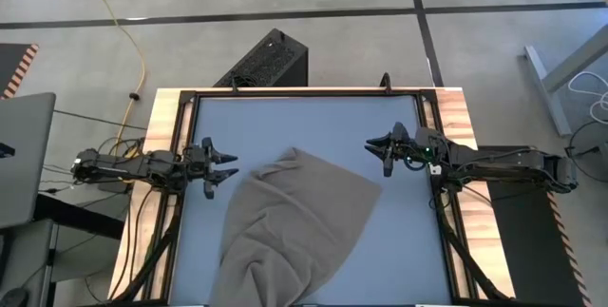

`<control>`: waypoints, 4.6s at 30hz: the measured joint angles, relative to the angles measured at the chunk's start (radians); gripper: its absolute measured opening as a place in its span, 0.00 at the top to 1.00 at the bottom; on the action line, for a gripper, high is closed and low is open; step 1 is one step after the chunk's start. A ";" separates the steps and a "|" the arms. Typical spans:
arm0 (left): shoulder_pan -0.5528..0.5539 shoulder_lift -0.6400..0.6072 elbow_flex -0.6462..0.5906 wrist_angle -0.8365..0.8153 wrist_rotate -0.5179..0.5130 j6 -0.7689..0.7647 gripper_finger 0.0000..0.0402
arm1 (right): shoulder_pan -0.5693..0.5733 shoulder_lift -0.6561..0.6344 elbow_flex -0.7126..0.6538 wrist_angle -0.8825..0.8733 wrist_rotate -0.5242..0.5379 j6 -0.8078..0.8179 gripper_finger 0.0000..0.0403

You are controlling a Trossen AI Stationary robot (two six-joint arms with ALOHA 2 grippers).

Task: Roll towel into tight, uniform cylinder
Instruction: Roll the gray towel

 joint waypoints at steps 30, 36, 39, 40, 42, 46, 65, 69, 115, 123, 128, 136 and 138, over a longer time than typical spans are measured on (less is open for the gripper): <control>0.001 0.222 -0.031 0.374 -0.105 0.055 0.55 | -0.007 0.000 0.000 0.395 0.069 0.009 0.69; 0.013 0.453 0.057 0.370 -0.092 0.118 0.55 | 0.053 0.076 0.091 0.357 0.022 0.075 0.69; 0.022 0.548 0.105 0.354 -0.092 0.146 0.55 | 0.113 0.165 0.182 0.169 0.040 0.125 0.69; 0.026 0.576 0.119 0.347 -0.090 0.158 0.55 | 0.131 0.197 0.219 0.094 0.059 0.144 0.69; 0.038 0.632 0.142 0.345 -0.091 0.182 0.55 | 0.164 0.262 0.285 -0.076 0.098 0.178 0.69; 0.083 0.748 0.186 0.354 -0.091 0.211 0.55 | 0.207 0.401 0.412 -0.320 0.156 0.235 0.69; 0.312 1.508 0.581 0.369 0.301 0.312 0.55 | 0.380 0.679 0.663 -0.959 0.177 0.416 0.69; 0.309 1.607 0.648 0.375 0.319 0.326 0.55 | 0.440 0.680 0.643 -0.990 0.272 0.437 0.69; 0.321 1.480 0.720 0.153 0.302 0.292 1.00 | 0.577 0.637 0.473 -0.718 0.290 0.388 0.90; 0.399 1.009 0.720 0.023 0.259 0.356 1.00 | 0.507 0.481 0.725 -0.877 0.607 0.074 0.94; 0.462 0.811 0.720 -0.055 0.129 0.371 1.00 | 0.423 0.402 0.800 -0.944 0.700 -0.042 0.94; 0.574 0.761 0.720 -0.076 0.018 0.428 1.00 | 0.181 0.376 0.802 -0.968 0.760 -0.163 0.93; 0.613 0.795 0.720 -0.077 0.019 0.428 1.00 | 0.114 0.395 0.802 -0.929 0.759 -0.207 0.93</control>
